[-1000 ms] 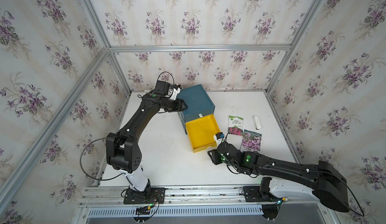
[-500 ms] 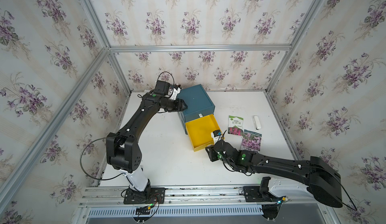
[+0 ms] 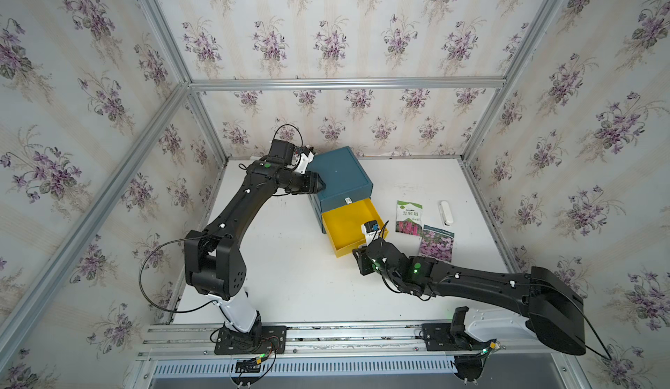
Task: Take the seed bags out of the drawer
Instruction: Close the drawer in the storage box.
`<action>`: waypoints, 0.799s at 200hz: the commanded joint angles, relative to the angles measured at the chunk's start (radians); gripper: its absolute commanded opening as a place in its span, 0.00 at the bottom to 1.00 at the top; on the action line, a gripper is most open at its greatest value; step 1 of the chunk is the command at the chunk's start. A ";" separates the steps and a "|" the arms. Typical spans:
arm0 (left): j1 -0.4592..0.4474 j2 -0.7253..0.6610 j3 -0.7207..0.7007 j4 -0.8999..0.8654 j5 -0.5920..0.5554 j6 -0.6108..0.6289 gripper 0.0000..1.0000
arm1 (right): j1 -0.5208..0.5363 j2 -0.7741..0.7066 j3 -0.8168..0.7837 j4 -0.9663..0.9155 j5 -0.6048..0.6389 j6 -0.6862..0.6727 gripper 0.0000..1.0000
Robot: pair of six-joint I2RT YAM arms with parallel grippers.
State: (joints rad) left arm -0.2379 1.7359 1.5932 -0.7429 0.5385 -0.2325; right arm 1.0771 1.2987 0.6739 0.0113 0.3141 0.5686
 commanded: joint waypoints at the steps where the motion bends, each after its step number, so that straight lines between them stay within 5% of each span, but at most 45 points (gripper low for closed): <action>1: -0.001 0.019 -0.013 -0.232 -0.120 0.055 0.62 | -0.008 0.012 0.013 0.063 0.031 -0.031 0.38; 160: 0.000 0.025 -0.007 -0.245 -0.106 0.056 0.62 | -0.140 0.198 0.093 0.335 -0.031 -0.154 0.36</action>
State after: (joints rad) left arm -0.2375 1.7401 1.5993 -0.7532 0.5442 -0.2173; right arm 0.9459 1.4693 0.7532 0.2417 0.2928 0.4397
